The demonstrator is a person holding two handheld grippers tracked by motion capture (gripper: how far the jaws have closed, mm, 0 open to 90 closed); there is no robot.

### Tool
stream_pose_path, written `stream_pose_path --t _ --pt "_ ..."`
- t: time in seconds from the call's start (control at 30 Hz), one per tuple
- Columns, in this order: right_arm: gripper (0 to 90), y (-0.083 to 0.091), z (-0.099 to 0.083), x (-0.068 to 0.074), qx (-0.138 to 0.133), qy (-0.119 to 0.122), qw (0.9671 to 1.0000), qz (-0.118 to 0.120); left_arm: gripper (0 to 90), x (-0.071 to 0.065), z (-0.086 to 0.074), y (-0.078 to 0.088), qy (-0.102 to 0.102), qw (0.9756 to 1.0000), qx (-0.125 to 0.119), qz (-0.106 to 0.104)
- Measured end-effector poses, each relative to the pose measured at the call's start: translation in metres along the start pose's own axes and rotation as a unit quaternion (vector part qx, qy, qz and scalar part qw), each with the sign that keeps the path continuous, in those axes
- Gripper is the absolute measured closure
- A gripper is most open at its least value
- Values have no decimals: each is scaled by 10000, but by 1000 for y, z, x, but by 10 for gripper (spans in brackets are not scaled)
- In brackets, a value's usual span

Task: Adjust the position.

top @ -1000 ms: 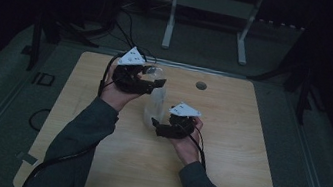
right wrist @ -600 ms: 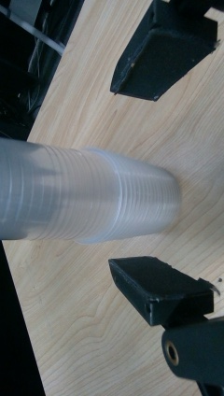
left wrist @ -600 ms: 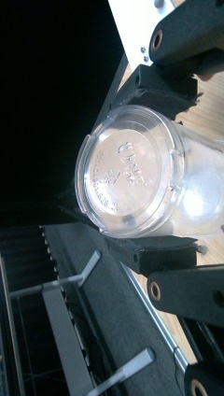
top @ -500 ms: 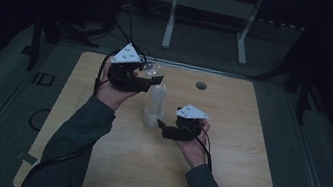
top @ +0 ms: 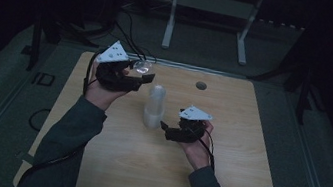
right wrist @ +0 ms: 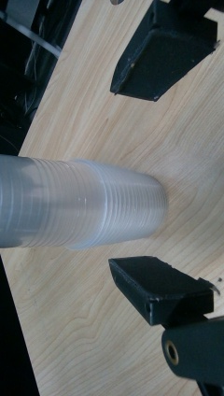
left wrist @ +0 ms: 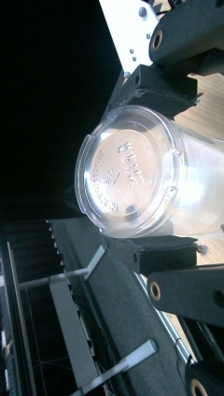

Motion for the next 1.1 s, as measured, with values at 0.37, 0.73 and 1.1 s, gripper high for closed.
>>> stream_pose_path --t 0.37,0.73,1.1 --pt "184 9 2 1 -76 80 9999 132 403 -1 -5 20 -2 9999 -93 -47" --pt "234 17 7 6 -153 225 9994 211 402 2 -20 31 68 10000 -7 -37" --pt "263 23 13 10 -241 259 9989 301 405 3 -37 37 215 9998 -43 -33"
Point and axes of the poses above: each handheld gripper's, and its own axes: y roughly backward along the jaws, z roughly out of its top, x roughly to its left, the point moved 10 cm from there along -y, roughly forward along the jaws, and after that the axes turned 1 degree about -y, right-handed, at the moved point
